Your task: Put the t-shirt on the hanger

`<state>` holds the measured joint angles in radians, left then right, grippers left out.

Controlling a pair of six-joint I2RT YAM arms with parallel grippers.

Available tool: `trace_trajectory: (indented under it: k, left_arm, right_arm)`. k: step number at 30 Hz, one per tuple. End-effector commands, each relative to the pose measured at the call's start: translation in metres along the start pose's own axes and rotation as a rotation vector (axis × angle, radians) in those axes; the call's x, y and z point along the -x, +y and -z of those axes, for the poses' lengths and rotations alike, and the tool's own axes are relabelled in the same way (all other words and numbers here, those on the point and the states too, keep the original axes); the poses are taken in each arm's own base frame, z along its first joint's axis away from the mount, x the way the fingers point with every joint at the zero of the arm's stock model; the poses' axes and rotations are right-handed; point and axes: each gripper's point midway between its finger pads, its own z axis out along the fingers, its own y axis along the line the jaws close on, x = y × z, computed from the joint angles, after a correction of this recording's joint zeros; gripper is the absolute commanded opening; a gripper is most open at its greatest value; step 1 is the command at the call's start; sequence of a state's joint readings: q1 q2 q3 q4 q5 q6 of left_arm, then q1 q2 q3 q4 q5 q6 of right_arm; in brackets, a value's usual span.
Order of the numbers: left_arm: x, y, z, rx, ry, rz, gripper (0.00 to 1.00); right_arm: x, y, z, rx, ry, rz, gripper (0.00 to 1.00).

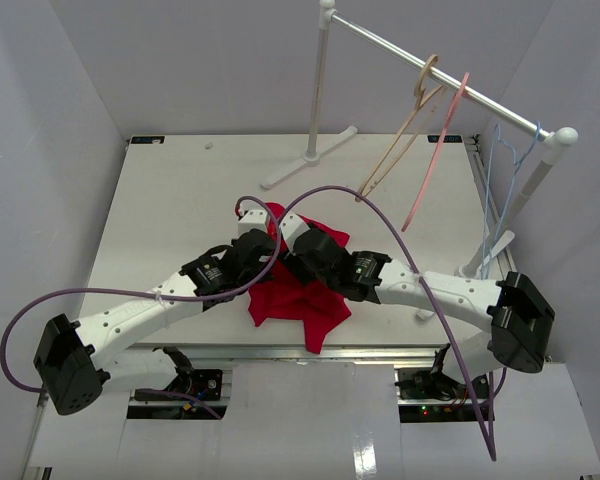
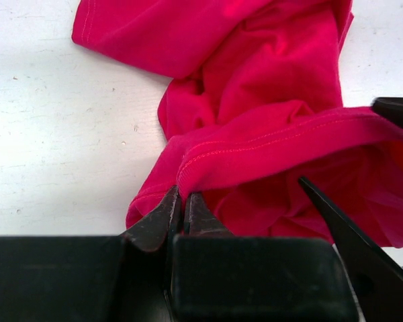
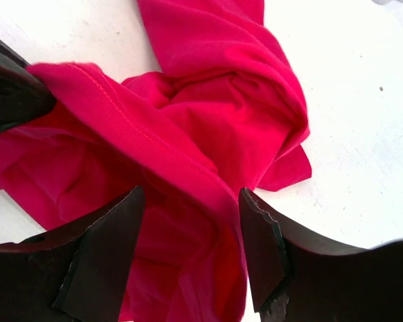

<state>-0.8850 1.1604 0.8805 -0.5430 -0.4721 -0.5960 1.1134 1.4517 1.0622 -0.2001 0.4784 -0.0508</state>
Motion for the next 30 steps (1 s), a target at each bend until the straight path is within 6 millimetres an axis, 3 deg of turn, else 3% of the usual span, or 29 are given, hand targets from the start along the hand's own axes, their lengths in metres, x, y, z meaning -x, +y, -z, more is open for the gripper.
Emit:
trace_trajectory:
  k: [1, 8, 11, 12, 13, 17, 21, 24, 30]
  left_arm:
    - [0.010, -0.002, 0.005, -0.018, -0.043, 0.037, 0.00]
    - [0.010, -0.005, 0.001, -0.024, -0.049, 0.037, 0.00]
    - [0.012, 0.001, -0.002, 0.003, -0.070, 0.046, 0.02]
    - [0.015, 0.003, -0.003, 0.011, -0.086, 0.055, 0.04]
    - [0.018, 0.005, -0.005, 0.020, -0.097, 0.057, 0.13]
    - [0.054, 0.025, -0.021, -0.017, -0.149, 0.159, 0.32]
    - [0.080, 0.033, -0.027, -0.045, -0.212, 0.184, 0.50]
    - [0.078, 0.035, -0.032, -0.023, -0.181, 0.146, 0.57]
    - [0.052, 0.043, -0.028, -0.013, -0.130, 0.140, 0.56]
  right_arm:
    - [0.024, -0.007, -0.011, 0.018, -0.067, -0.010, 0.64]
    - [0.023, -0.011, -0.027, 0.077, -0.075, -0.045, 0.52]
    - [0.021, -0.011, -0.027, 0.102, -0.074, -0.092, 0.24]
    - [0.021, -0.010, -0.027, 0.112, -0.073, -0.104, 0.13]
    - [0.020, -0.007, -0.026, 0.127, -0.074, -0.114, 0.09]
    - [0.028, 0.011, -0.022, 0.219, -0.066, -0.191, 0.08]
    - [0.045, 0.030, -0.021, 0.314, -0.069, -0.263, 0.08]
    - [0.046, 0.035, -0.031, 0.317, -0.028, -0.303, 0.08]
    - [0.052, 0.031, -0.042, 0.275, -0.007, -0.336, 0.08]
